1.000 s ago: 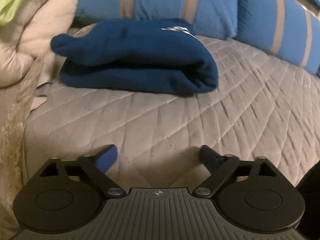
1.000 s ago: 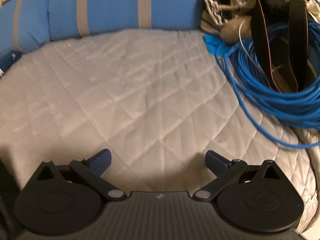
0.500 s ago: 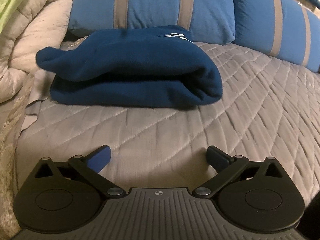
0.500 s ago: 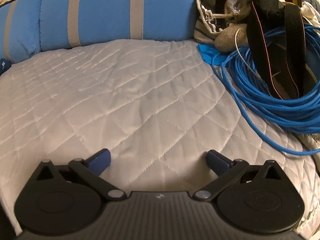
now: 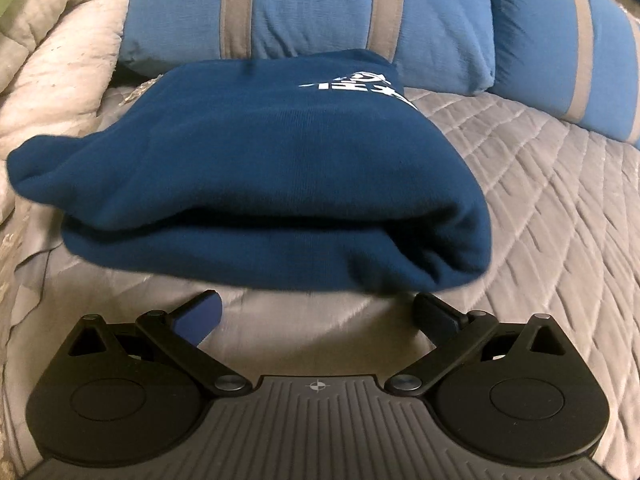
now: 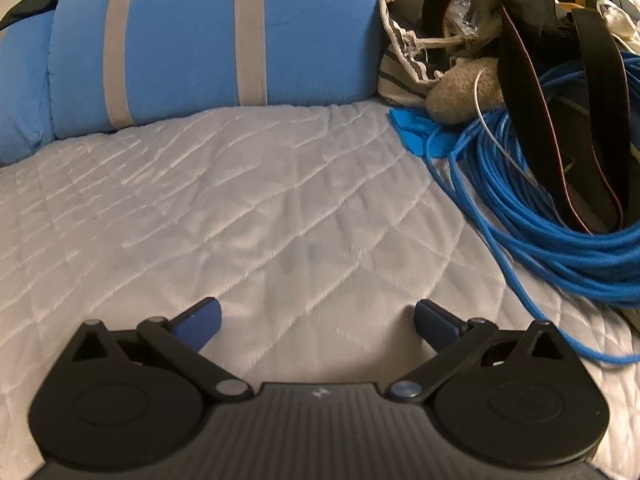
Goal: Fold clothes
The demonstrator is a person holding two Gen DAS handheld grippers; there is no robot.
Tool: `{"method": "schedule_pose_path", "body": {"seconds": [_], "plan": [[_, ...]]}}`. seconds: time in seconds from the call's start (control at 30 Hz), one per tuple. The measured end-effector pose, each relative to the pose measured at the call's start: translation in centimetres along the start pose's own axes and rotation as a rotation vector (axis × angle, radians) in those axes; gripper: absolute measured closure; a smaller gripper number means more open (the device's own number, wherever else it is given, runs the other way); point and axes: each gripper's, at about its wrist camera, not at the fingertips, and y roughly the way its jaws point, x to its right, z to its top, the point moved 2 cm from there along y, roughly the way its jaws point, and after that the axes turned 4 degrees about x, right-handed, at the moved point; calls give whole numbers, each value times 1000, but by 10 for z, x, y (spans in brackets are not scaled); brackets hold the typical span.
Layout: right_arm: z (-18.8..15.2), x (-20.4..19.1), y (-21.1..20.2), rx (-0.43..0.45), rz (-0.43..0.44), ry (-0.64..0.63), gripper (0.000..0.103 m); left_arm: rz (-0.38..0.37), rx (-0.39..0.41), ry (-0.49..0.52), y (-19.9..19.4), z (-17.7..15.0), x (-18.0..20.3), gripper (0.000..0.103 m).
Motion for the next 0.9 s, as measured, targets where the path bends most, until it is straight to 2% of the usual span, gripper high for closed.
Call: {"method": "schedule_pose_path", "body": {"seconds": [0.23,0.53,0.67,0.9], "plan": [[11,1,17,10,-16,16,0,-1,33,4,10,4,-2,0],[2,0,14,82,-21,15,1,10,148,-18,6,-12,0,0],[0,0,13,96,-24,18,1,42,148,3,6,-12,6,0],[-1,4,12,103,-8,37,1,39,157,-5,4,-13,3,0]]}}
